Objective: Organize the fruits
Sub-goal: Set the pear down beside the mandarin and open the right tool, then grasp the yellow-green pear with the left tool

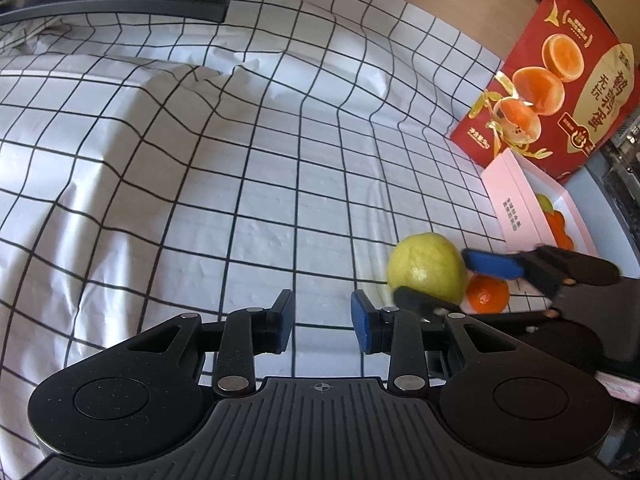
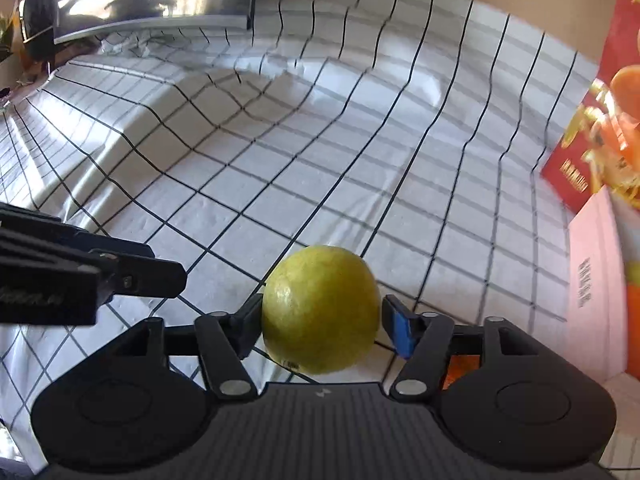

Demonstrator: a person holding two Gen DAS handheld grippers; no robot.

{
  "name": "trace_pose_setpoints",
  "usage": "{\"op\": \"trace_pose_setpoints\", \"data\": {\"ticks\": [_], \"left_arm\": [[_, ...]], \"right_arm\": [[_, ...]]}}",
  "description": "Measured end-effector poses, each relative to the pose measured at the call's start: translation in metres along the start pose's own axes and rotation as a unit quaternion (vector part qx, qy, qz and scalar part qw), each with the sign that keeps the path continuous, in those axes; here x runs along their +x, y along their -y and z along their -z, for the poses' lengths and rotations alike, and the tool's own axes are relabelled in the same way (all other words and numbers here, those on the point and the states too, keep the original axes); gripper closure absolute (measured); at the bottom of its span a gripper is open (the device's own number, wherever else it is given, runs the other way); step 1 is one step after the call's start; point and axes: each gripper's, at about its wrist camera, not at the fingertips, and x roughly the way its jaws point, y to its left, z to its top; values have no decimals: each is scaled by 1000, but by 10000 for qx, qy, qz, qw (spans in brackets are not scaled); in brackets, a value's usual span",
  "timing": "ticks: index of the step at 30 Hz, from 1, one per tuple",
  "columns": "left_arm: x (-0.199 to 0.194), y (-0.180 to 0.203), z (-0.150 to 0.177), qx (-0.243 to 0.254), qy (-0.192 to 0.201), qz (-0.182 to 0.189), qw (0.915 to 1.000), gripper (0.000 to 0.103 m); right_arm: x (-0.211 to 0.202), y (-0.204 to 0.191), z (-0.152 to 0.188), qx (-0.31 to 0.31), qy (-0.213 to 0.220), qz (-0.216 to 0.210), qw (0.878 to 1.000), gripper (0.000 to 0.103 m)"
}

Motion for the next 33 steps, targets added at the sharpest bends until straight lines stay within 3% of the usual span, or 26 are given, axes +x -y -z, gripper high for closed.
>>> {"op": "trace_pose_setpoints", "data": {"ticks": [5,14,17,23,33], "left_arm": [[2,12,-3,105,33,103,9999,68],[0,57,-6,677,296,313,9968,68],[2,85,-8,1125,332,364,9924,68],[21,128,-9,2028,240,-17,9789,68],[27,131,-7,2058,221,78,9783,68]], "right_arm": [[-29,16,14,-64,366,245,9990,28],[-62,77,72,1039,274,807,9909,26],[-67,86,89,1286,220,950,9869,26],[-68,90,109,1541,61,1028,9827,26],[-73,90,119,1581,-9,1086,9814,26]]}}
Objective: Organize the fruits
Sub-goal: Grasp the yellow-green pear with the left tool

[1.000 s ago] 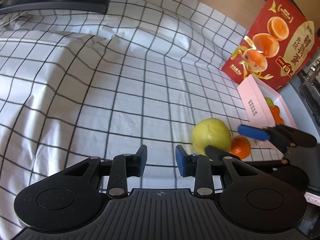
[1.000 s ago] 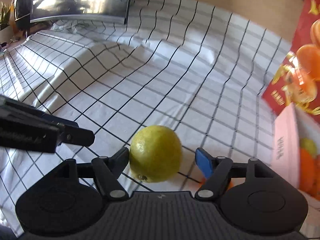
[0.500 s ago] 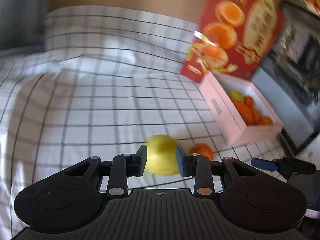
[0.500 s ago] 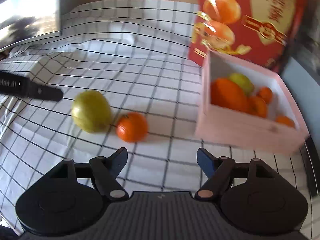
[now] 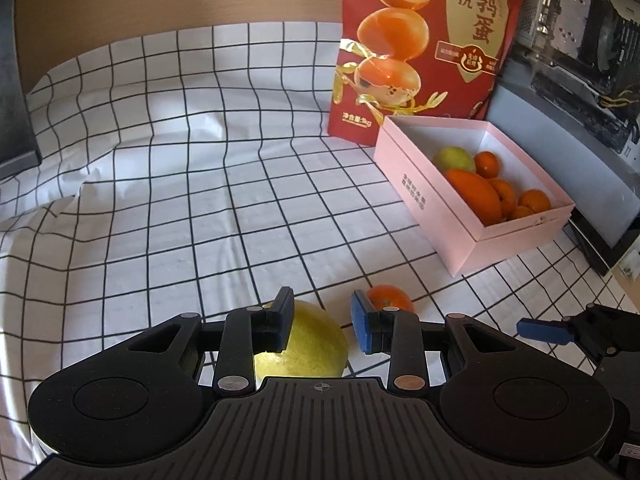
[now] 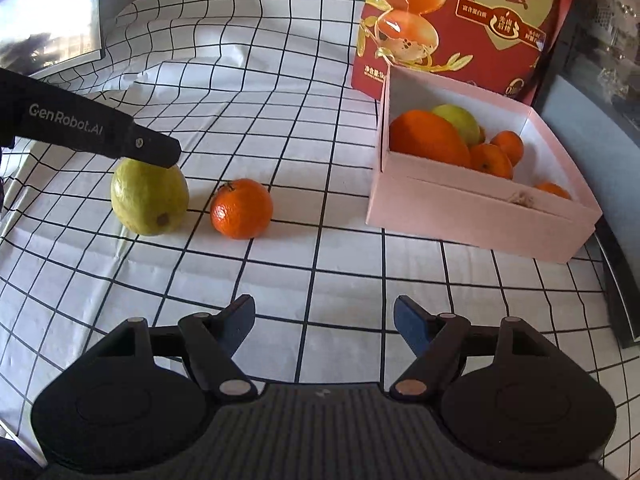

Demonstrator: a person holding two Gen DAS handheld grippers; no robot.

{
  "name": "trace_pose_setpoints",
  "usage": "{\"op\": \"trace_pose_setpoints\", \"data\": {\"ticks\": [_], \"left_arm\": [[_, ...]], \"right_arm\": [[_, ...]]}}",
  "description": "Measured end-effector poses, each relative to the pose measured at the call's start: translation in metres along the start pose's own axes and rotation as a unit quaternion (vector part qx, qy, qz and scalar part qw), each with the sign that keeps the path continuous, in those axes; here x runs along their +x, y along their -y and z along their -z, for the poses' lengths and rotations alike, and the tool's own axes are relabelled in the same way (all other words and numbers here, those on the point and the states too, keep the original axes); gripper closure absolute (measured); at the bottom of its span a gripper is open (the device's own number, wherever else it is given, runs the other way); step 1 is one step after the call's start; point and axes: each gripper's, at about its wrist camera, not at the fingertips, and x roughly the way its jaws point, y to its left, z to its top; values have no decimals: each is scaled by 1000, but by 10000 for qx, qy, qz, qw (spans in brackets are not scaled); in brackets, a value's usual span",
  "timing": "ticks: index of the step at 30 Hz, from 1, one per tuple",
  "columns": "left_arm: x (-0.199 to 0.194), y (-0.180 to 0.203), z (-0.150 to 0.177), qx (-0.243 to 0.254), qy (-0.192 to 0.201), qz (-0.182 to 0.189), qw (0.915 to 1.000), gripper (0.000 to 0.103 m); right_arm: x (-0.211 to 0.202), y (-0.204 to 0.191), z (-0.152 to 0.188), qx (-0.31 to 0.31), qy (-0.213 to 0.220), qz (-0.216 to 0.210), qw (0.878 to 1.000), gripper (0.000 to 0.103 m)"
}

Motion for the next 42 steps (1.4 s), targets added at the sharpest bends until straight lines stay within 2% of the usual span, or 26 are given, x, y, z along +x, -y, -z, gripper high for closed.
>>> {"op": "trace_pose_setpoints", "data": {"ticks": [7,12,16,17,19,21,23,25,28,33,38,42], "left_arm": [[-9,-22,11,-298,124,-188,9993,68],[-10,-38,12,-752,87,-234,9969,67],[-12,-46,17,-1100,136,-224,9936,63],[-13,-49,18,-1212,130,-214,9923,61],[-10,-56,22,-1593,-20,-143,9871,38],[-4,-63,29,-1952,-235,0,9805,26],[2,-64,34,-2139,-407,156,9759,21],[8,-62,37,-2262,-511,309,9722,21],[13,-59,35,-2363,-456,308,9701,25],[23,-63,24,-2386,-408,183,9701,29],[37,-62,17,-2364,-455,214,9704,33],[46,-59,12,-2274,-453,304,9723,39]], "right_arm": [[3,-5,-4,-55,2,-61,10000,26],[3,-11,-20,-20,201,-357,9992,26],[8,-26,-31,-323,348,-378,9982,26],[10,-30,-31,-391,342,-390,9979,26],[13,-35,-30,-493,313,-427,9974,26],[15,-37,-27,-524,301,-432,9972,26],[16,-37,-24,-508,286,-437,9973,26],[18,-36,-22,-476,258,-439,9976,26],[20,-32,-17,-442,216,-419,9979,26],[23,-27,-11,-366,125,-389,9985,26],[21,-25,-2,-349,120,-357,9987,25],[21,-23,1,-296,158,-305,9990,19]]}}
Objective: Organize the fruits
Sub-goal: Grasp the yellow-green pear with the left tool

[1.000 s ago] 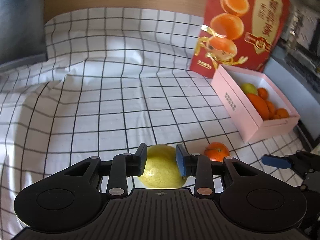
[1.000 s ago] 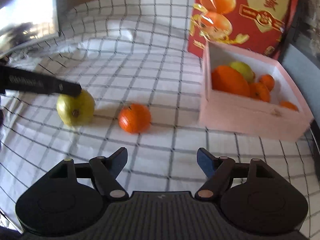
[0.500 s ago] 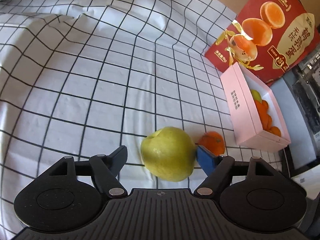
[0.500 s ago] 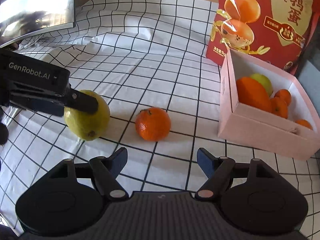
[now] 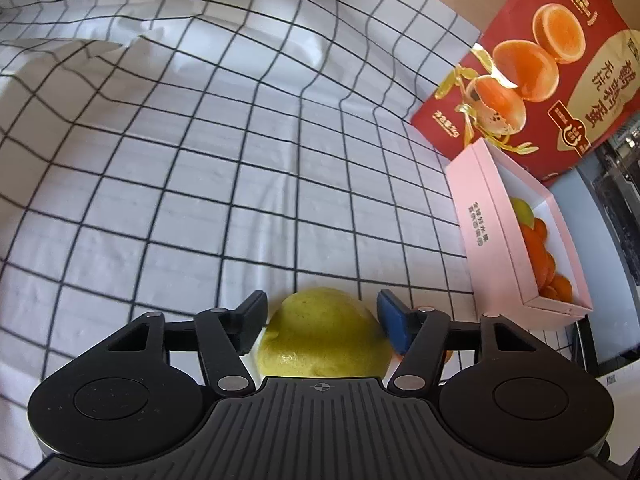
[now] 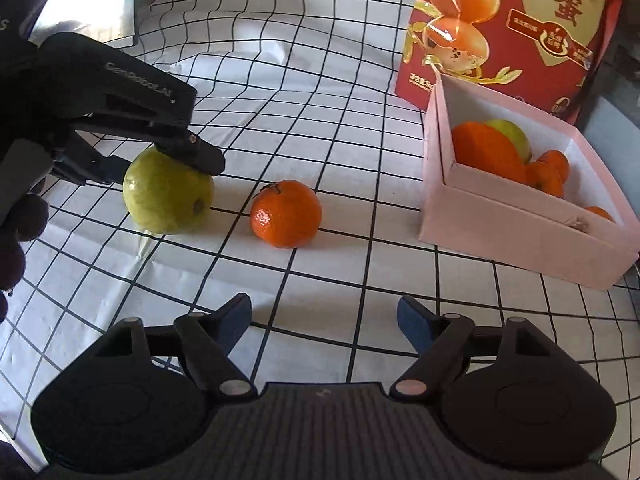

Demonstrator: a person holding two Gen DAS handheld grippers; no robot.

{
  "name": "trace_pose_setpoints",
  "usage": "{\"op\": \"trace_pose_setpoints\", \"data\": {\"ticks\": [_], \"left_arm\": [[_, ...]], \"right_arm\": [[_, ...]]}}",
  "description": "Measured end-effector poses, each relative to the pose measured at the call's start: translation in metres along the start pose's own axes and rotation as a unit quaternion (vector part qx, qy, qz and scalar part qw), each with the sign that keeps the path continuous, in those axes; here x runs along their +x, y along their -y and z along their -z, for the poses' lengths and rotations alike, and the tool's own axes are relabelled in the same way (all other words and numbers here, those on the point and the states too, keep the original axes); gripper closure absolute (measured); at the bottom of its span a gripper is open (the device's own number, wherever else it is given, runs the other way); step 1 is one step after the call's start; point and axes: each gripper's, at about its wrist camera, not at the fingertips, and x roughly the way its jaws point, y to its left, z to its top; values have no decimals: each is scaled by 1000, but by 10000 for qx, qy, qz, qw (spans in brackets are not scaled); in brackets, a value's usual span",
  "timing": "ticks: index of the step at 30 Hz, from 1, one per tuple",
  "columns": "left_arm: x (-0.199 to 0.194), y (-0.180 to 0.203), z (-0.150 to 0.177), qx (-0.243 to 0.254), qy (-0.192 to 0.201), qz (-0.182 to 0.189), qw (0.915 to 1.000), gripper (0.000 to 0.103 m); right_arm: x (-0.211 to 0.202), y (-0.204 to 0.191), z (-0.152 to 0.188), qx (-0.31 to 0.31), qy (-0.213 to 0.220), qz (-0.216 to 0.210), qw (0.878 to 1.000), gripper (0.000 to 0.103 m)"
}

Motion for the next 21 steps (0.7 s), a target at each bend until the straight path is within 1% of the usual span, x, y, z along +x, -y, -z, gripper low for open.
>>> {"op": "trace_pose_setpoints", "data": {"ticks": [5,13,18,21], "left_arm": [[9,4,-6,84,1,-12,10000,39],[19,12,-14,223,-28,-77,9997,42],[22,12,-16,408,-63,20,9991,44],[16,10,-14,500,-68,107,9987,44]], "right_arm": [[2,10,3,342,-45,-80,9994,11],[5,11,5,304,7,-96,9995,0],[6,8,7,352,57,-42,9994,0],[6,8,8,328,53,-38,9994,0]]}}
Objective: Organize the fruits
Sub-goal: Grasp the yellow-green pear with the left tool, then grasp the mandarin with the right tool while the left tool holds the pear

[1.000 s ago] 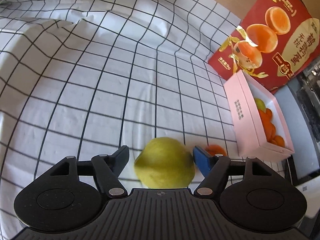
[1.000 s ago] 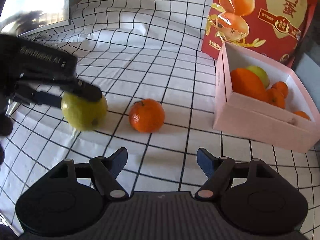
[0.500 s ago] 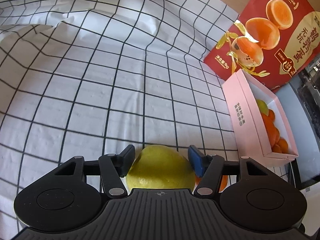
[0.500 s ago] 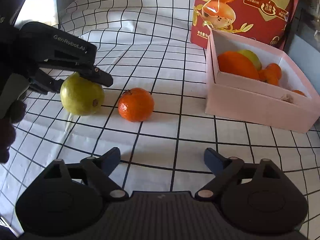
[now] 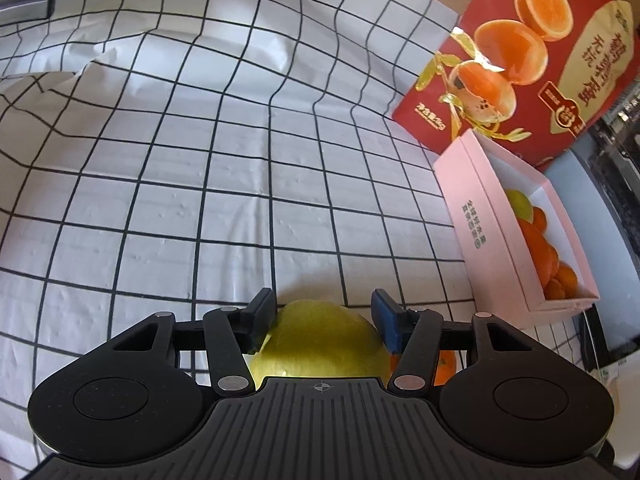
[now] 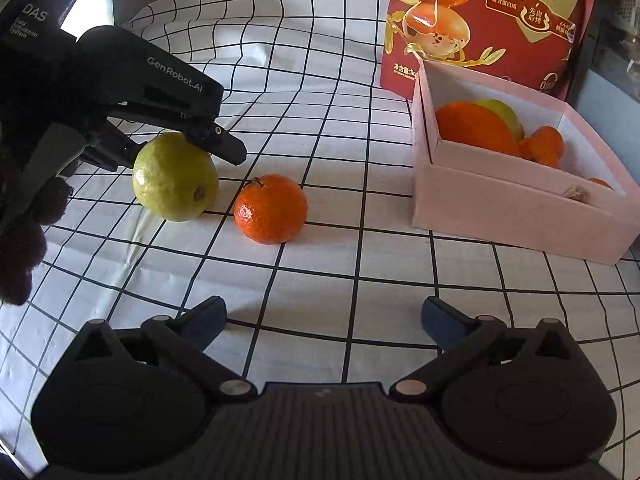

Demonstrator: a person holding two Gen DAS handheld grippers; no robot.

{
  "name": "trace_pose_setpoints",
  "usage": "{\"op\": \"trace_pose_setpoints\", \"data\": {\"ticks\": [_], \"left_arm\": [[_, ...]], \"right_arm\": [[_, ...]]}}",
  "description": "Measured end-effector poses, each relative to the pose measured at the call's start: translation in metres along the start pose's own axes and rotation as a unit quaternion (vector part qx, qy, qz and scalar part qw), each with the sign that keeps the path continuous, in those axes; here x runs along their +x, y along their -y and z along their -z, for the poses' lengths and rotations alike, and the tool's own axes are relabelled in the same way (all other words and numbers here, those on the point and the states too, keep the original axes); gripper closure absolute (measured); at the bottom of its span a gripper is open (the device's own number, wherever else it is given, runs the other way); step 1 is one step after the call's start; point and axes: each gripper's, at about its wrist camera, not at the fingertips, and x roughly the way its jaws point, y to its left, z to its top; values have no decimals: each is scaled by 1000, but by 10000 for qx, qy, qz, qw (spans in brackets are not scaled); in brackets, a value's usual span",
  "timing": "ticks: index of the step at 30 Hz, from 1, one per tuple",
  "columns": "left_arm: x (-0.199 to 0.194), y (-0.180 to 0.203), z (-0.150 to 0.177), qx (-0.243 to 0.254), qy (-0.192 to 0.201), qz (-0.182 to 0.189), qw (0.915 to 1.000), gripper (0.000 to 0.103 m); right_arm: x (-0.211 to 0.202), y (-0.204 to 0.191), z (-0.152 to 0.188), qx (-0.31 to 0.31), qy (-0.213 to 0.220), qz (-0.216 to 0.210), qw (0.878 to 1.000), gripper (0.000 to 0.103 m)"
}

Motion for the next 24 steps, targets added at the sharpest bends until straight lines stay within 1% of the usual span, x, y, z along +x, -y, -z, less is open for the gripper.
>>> {"op": "trace_pose_setpoints", "data": {"ticks": [3,5,6,8,10,11,14,15,17,18,19,21,24], "left_arm": [[-11,-1,7,127,29,71,9999,45],[-18,-3,12,186,64,117,9997,45],[-23,-5,15,200,83,160,9996,46],[-28,-10,19,157,95,243,9995,46],[-33,-14,21,100,94,333,9994,47],[-35,-15,22,94,97,365,9992,47],[-42,-14,25,214,92,431,9988,47],[-44,-14,26,253,93,442,9987,47],[-49,-14,29,298,81,476,9984,47],[-51,-14,30,316,74,480,9983,47],[-53,-13,30,357,53,478,9982,47],[-57,-11,32,505,15,471,9976,47],[-63,-8,36,761,-10,459,9960,44]], "right_arm": [[2,1,-3,-117,-65,-81,9999,0],[3,2,-9,-97,-151,-182,9997,7],[3,3,-13,-91,-103,-235,9996,11],[4,0,-21,-172,-8,-326,9993,12],[9,-7,-30,-344,61,-358,9987,19],[13,-12,-35,-444,65,-409,9982,20],[30,-23,-47,-568,28,-414,9975,32],[34,-25,-50,-588,9,-418,9974,40],[38,-27,-54,-606,-11,-416,9973,48],[38,-27,-54,-599,-8,-404,9974,55],[37,-26,-54,-593,-20,-438,9973,58],[35,-25,-53,-565,-56,-492,9972,59],[28,-18,-46,-487,-88,-355,9981,59]]}}
